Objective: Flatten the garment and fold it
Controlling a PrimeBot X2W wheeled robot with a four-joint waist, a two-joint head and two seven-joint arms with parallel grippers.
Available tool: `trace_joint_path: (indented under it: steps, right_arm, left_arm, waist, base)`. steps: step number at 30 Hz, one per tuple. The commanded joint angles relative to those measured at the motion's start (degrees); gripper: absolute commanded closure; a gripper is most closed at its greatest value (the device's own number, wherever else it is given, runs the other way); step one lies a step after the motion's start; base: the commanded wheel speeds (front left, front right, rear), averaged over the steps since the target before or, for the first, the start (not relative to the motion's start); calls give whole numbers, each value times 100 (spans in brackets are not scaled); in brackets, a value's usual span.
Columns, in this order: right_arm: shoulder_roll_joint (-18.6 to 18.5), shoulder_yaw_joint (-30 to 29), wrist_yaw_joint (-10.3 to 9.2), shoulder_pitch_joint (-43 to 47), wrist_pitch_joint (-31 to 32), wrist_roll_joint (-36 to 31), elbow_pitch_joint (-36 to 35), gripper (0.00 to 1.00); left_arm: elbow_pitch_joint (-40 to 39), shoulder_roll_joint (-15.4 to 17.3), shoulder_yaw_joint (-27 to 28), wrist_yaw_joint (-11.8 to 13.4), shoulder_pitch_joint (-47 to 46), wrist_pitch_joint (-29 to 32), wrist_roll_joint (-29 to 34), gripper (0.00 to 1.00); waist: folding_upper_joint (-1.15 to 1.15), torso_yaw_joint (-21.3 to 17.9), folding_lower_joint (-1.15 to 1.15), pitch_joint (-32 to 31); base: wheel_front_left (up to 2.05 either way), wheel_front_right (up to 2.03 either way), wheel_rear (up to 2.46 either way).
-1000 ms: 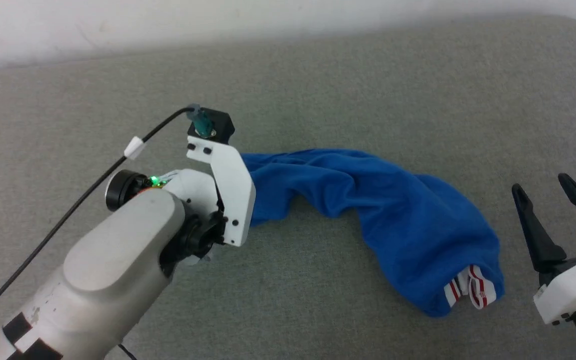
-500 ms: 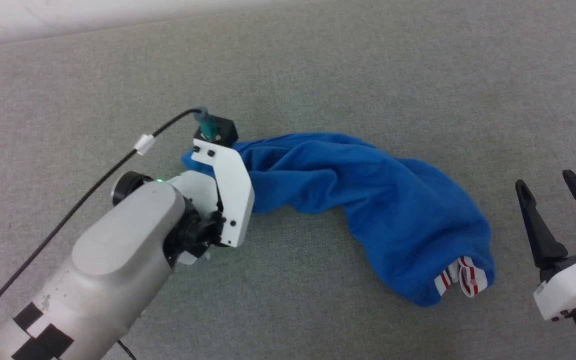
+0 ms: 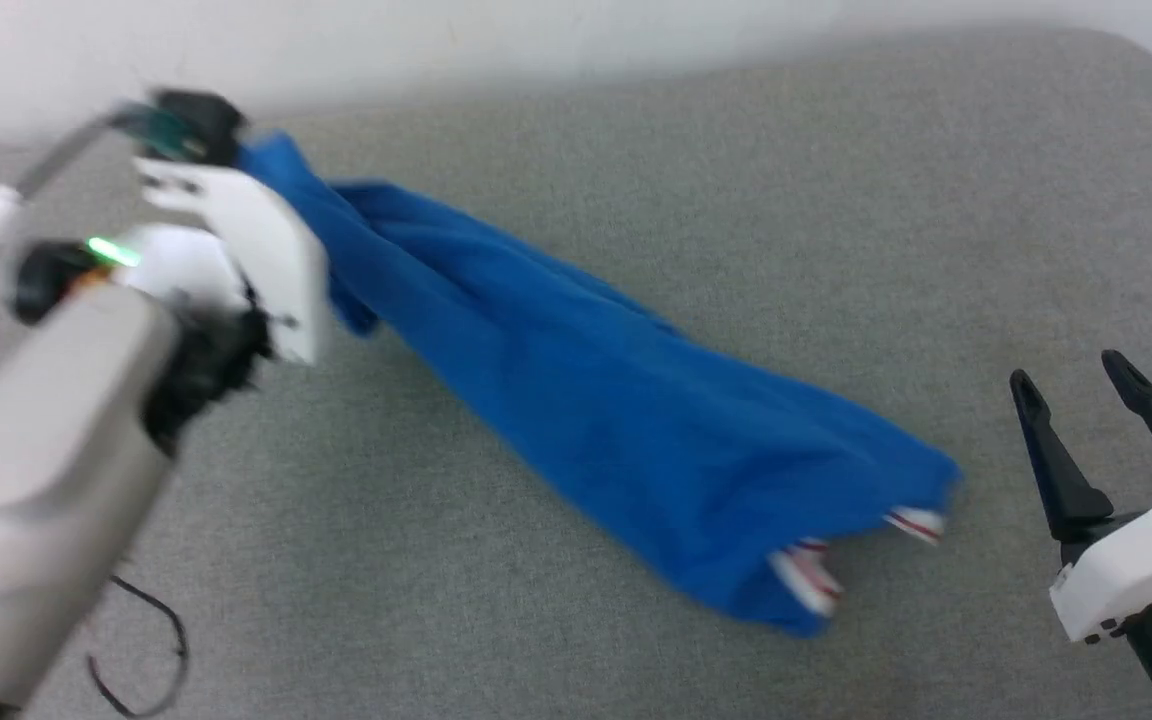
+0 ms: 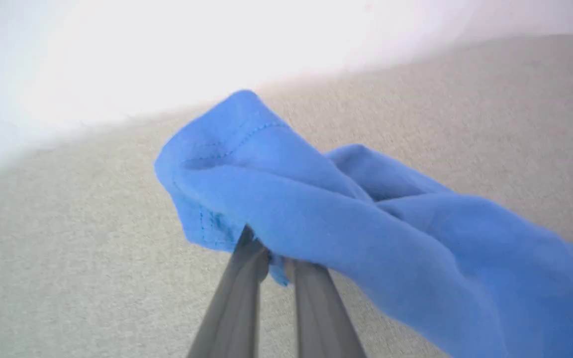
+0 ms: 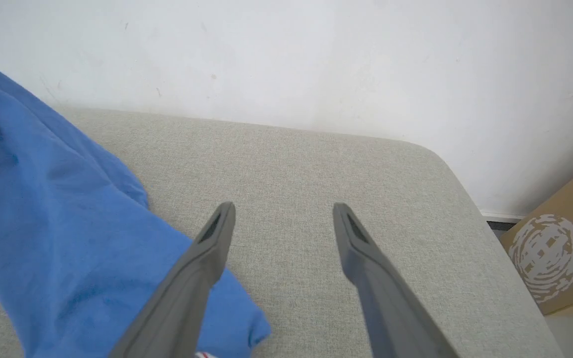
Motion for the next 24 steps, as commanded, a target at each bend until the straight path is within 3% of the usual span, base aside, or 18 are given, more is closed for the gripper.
trace_joint_path:
  steps: [1, 5, 6, 7, 13, 24]
  right_arm:
    - [41, 14, -5, -69, 17, 16, 14, 0]
    - [88, 52, -5, -53, 24, -5, 61, 0]
    - [95, 64, -5, -45, 31, -10, 65, 0]
    - [99, 78, -5, -41, 36, -17, 67, 0]
    - [118, 65, -5, -28, 45, -44, 94, 0]
    - [97, 55, -5, 76, 178, 40, 217, 0]
  left_arm:
    - [71, 134, 138, 91, -111, -197, 84, 100]
    - [233, 320, 399, 401, -175, -718, 296, 100]
    - [308, 356, 429, 468, -163, -815, 347, 55]
    - [397, 386, 403, 513, -139, -873, 423, 0]
    - [537, 222, 275, 583, 64, -1063, 493, 0]
    - [-327, 201, 500, 907, 711, -2873, 861, 0]
  waist:
    - [0, 18, 0, -90]
    - [0, 6, 0, -64]
    - [0, 8, 0, -40]
    - [0, 11, 0, -24]
    - [0, 100, 0, -28]
    - [0, 520, 0, -593]
  base:
    - [0, 0, 0]
    - [0, 0, 0]
    - [0, 0, 0]
    - [0, 0, 0]
    - [0, 0, 0]
    - [0, 0, 0]
